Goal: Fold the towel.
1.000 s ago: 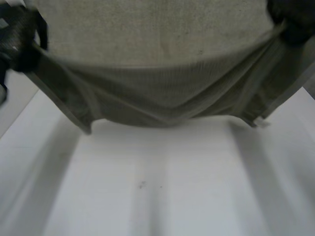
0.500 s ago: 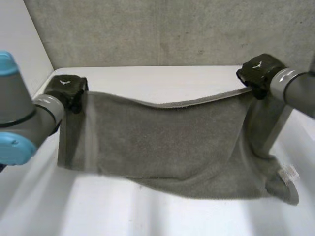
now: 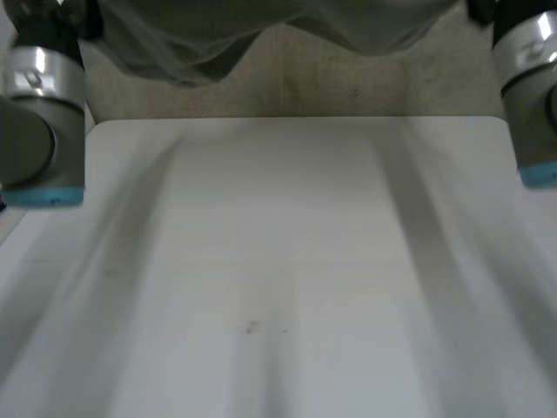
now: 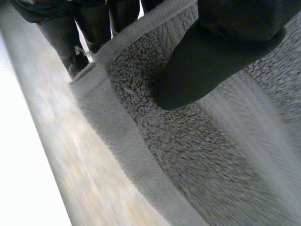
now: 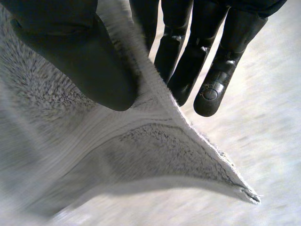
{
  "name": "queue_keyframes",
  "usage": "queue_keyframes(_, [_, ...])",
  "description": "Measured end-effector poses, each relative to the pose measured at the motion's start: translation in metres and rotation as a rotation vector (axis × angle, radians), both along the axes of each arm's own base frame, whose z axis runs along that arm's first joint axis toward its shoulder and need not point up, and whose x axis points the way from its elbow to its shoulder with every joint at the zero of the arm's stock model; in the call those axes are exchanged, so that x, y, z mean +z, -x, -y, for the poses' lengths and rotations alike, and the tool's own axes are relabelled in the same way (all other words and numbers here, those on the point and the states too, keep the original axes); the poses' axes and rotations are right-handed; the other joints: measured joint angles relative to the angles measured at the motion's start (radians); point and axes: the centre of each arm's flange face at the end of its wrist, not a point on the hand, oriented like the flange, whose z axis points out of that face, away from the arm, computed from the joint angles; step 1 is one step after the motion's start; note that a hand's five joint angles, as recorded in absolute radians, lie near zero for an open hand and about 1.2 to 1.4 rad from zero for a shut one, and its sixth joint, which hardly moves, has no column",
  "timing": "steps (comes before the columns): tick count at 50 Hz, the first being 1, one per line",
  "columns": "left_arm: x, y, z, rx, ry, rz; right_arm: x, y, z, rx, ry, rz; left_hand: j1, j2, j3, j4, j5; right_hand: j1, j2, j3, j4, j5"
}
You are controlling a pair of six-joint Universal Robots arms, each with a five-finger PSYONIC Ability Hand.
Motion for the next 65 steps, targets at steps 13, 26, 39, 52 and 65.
queue_keyframes(13, [-0.138, -0.011, -0.002, 0.011, -0.495, 0.134, -0.138, -0.01, -0.007, 0.128, -0.534, -0.198, 0.0, 0.0, 0.0, 0.0, 0.0, 0.0, 0.0, 0.0, 0.0, 0.0])
queue_keyframes(26, [-0.19, -0.044, -0.029, 0.075, -0.703, 0.175, -0.245, 0.005, -0.011, 0.158, -0.849, -0.199, 0.0, 0.0, 0.0, 0.0, 0.0, -0.102, -0.19, -0.194, -0.184, -0.121])
queue_keyframes(39, [-0.171, -0.052, -0.038, 0.09, -0.667, 0.157, -0.24, 0.043, 0.008, 0.067, -0.981, 0.161, 0.0, 0.0, 0.0, 0.0, 0.0, -0.385, -0.489, -0.524, -0.539, -0.45])
queue_keyframes(52, [-0.176, -0.052, -0.049, 0.088, -0.737, 0.178, -0.215, 0.071, 0.012, 0.003, -0.955, 0.174, 0.0, 0.0, 0.0, 0.0, 0.0, 0.021, -0.007, -0.002, -0.004, -0.045])
queue_keyframes(65, [-0.137, -0.073, -0.12, 0.112, -1.041, 0.23, -0.143, 0.09, -0.081, -0.009, -1.062, -0.418, 0.0, 0.0, 0.0, 0.0, 0.0, 0.021, -0.006, -0.002, -0.004, -0.045])
